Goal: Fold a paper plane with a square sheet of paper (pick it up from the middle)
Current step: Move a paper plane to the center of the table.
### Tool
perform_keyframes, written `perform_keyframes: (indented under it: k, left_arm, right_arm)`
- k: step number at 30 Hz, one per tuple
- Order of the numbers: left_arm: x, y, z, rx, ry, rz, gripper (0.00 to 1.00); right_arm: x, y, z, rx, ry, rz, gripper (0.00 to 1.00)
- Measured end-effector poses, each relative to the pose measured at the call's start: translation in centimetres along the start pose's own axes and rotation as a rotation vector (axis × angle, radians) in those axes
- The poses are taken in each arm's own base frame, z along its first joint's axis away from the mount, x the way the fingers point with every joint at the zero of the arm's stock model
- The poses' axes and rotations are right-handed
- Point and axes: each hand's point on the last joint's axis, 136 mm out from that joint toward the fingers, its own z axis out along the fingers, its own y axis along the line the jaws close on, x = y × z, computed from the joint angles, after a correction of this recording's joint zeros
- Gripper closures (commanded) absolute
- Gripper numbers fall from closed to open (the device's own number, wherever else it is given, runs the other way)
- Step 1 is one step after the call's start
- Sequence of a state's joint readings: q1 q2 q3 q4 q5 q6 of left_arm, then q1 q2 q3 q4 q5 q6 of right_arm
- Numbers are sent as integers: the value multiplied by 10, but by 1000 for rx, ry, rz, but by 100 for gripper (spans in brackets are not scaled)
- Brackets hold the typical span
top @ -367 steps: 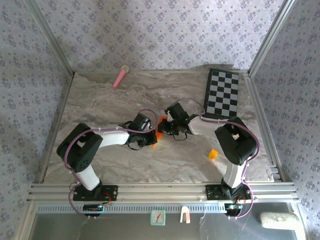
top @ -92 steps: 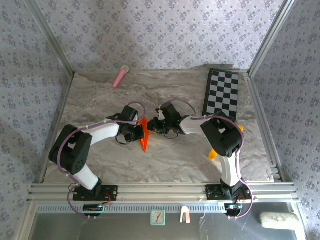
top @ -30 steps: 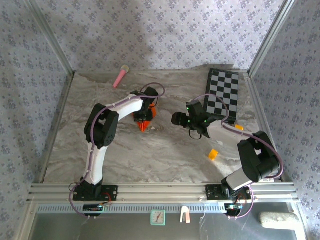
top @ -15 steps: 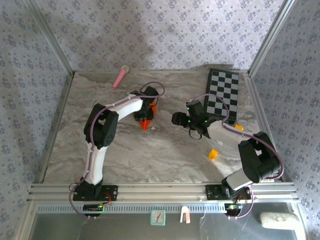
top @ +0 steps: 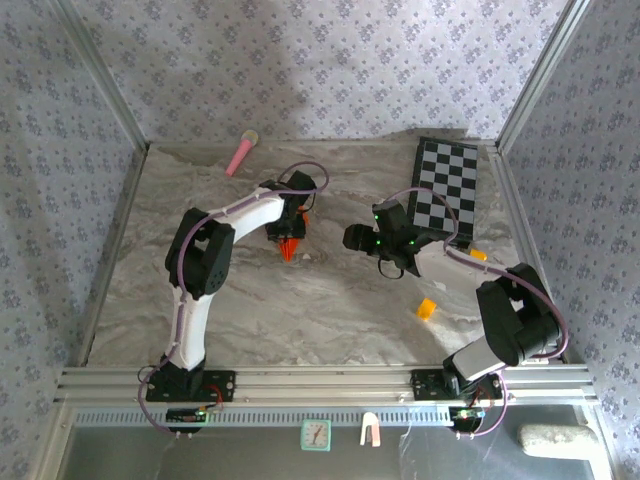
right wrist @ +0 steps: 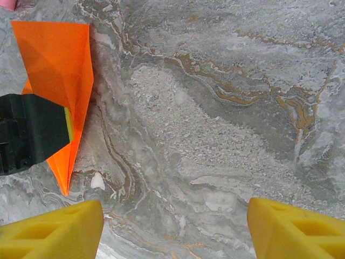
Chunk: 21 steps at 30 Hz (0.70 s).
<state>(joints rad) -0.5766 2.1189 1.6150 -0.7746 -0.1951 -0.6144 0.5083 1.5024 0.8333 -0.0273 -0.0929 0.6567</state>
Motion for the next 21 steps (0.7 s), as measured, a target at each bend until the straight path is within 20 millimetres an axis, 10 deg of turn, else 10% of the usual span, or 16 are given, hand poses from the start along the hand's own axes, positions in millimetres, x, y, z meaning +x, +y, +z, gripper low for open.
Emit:
perform_keyframes:
  k: [21]
  left_arm:
    - [3, 0, 12, -10, 16, -4, 38]
  right_arm:
    - [0, 0, 0, -1, 0, -1, 26]
